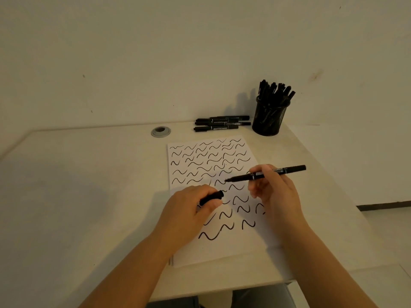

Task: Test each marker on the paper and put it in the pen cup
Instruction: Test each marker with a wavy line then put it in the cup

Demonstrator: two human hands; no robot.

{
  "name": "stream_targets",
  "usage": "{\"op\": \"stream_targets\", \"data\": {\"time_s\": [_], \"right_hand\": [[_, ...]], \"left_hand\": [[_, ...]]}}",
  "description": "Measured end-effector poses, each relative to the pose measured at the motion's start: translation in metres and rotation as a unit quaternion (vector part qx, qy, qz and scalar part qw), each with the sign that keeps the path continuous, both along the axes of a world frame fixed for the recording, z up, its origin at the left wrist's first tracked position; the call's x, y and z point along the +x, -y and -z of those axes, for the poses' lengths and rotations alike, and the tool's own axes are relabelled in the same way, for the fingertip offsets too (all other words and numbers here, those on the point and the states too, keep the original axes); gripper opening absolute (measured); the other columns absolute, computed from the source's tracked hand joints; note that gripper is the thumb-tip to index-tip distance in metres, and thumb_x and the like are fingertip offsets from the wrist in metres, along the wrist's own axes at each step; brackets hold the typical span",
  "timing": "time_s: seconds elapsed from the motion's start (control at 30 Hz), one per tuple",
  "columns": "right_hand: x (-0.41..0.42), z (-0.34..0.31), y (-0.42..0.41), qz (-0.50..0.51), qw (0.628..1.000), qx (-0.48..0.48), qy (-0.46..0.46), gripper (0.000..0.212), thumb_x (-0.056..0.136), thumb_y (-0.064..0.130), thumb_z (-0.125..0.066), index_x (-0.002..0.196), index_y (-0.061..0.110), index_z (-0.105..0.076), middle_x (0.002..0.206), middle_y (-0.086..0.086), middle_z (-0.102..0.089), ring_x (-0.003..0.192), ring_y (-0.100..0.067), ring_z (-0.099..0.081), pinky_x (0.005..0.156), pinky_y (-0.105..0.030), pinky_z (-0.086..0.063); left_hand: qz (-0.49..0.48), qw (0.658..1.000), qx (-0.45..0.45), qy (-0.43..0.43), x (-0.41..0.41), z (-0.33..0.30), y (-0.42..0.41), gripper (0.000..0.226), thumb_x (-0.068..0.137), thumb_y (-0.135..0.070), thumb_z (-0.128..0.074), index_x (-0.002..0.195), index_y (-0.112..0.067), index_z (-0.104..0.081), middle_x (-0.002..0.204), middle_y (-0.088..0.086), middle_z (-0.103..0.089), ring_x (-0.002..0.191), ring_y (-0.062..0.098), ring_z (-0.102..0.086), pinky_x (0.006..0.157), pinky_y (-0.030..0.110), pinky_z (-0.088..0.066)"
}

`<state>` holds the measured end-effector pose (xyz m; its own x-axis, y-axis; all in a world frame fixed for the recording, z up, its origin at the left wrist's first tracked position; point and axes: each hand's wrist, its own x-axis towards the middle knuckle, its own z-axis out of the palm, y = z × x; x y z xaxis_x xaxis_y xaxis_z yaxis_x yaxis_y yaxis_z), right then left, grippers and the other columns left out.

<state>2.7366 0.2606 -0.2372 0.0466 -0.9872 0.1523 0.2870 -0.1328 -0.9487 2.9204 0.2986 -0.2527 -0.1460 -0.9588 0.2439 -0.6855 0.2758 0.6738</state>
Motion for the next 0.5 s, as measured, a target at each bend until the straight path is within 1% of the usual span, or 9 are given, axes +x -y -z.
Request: {"op": "stream_targets", "data": {"time_s": [0.07,0.17,0.23,0.3,0.43,0.5], "right_hand": [[-0.0026,0.0022,-0.0010,-0.012,1.000,-0.006,0.017,0.037,0.093,0.013,-0.043,0.067,0.022,-0.068,0.052,-0.005,-0.061,0.049,-0.011,-0.052,0.049,-0.019,-0.043],[-0.0045,0.0029,-0.0012,-0.011,0.999,0.007,0.038,0.016,0.082,0.017,-0.048,0.070,0.015,-0.059,0.050,-0.005,-0.060,0.047,-0.014,-0.054,0.047,-0.019,-0.044],[-0.0051,0.0047,-0.0004,-0.013,0.999,0.008,0.040,0.011,0.081,0.016,-0.047,0.071,0.015,-0.053,0.050,-0.005,-0.060,0.047,-0.014,-0.055,0.047,-0.019,-0.044],[-0.0054,0.0054,-0.0007,-0.016,0.999,0.006,0.034,0.013,0.082,0.014,-0.046,0.070,0.016,-0.052,0.050,-0.006,-0.061,0.047,-0.013,-0.055,0.047,-0.019,-0.044],[-0.0033,0.0066,-0.0020,-0.013,1.000,0.003,0.008,0.030,0.090,0.005,-0.042,0.067,0.020,-0.053,0.051,-0.006,-0.061,0.047,-0.013,-0.054,0.048,-0.019,-0.044],[-0.0014,0.0065,-0.0035,-0.012,1.000,0.002,-0.006,0.033,0.091,0.003,-0.041,0.066,0.020,-0.053,0.051,-0.006,-0.060,0.048,-0.014,-0.053,0.049,-0.019,-0.044]], "left_hand": [[0.000,1.000,-0.006,0.000,-0.0003,-0.0006,0.0004,0.025,0.085,-0.048,-0.048,0.100,-0.034,-0.062,0.089,-0.020,-0.062,0.085,-0.004,-0.054,0.070,0.004,-0.039],[0.004,1.000,-0.017,-0.004,-0.0010,-0.0023,-0.0004,0.039,0.080,-0.057,-0.040,0.102,-0.032,-0.062,0.090,-0.021,-0.061,0.087,-0.004,-0.054,0.073,0.005,-0.040],[0.006,1.000,-0.020,-0.003,-0.0017,-0.0035,-0.0007,0.045,0.078,-0.060,-0.037,0.102,-0.031,-0.062,0.090,-0.021,-0.061,0.087,-0.004,-0.054,0.073,0.004,-0.039],[0.005,1.000,-0.022,-0.006,-0.0024,-0.0048,-0.0012,0.047,0.078,-0.061,-0.036,0.102,-0.030,-0.062,0.089,-0.021,-0.060,0.087,-0.004,-0.054,0.073,0.003,-0.039],[0.003,1.000,-0.024,-0.008,-0.0030,-0.0067,-0.0015,0.045,0.078,-0.059,-0.038,0.101,-0.029,-0.063,0.085,-0.025,-0.057,0.087,-0.003,-0.053,0.072,0.003,-0.038],[0.005,1.000,-0.020,-0.003,-0.0033,-0.0074,-0.0019,0.047,0.077,-0.060,-0.037,0.100,-0.029,-0.063,0.085,-0.023,-0.057,0.086,-0.004,-0.053,0.071,0.003,-0.037]]}}
